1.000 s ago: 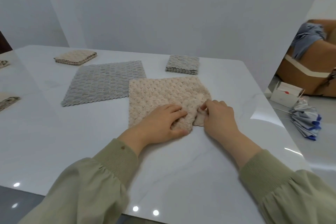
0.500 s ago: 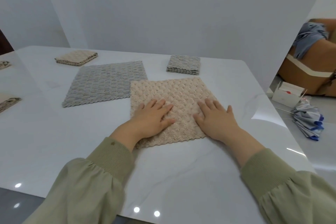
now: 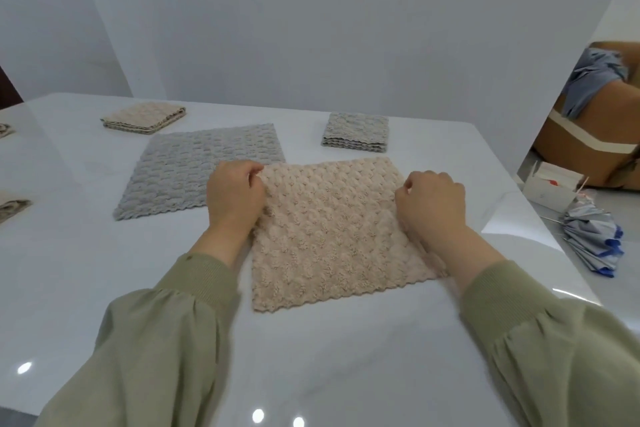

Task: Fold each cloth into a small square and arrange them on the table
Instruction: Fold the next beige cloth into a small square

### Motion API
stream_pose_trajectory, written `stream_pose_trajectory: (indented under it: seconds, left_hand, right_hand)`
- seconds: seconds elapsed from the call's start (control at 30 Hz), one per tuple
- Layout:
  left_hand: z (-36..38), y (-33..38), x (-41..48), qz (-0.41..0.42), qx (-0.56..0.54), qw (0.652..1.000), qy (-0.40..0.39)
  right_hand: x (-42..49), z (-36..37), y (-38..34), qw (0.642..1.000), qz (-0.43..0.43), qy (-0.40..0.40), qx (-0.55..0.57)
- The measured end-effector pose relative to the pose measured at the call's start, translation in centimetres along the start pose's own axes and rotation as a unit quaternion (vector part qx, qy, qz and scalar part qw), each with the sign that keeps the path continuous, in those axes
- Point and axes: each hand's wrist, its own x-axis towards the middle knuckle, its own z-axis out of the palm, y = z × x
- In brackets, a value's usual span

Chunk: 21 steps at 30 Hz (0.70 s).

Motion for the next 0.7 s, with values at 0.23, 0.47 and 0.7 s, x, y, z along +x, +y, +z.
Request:
stream_pose_trajectory:
  seconds: [0.23, 0.47, 0.7]
  left_hand:
    - [2.2, -1.8, 2.4, -0.011, 0.042, 0.999, -0.014]
    - [3.8, -3.4, 3.3, -0.037, 0.187, 0.972, -0.135]
    - [3.7, -3.1, 3.2, -0.034, 0.215, 0.955, -0.201]
  right_hand:
    - [5.9, 1.9, -2.0, 0.994, 0.055, -0.098, 0.016]
    - [7.1, 5.3, -0.2, 0.999, 0.006, 0.003, 0.047]
    - [7.2, 5.8, -0.7, 0.984, -0.078, -0.131, 0.087]
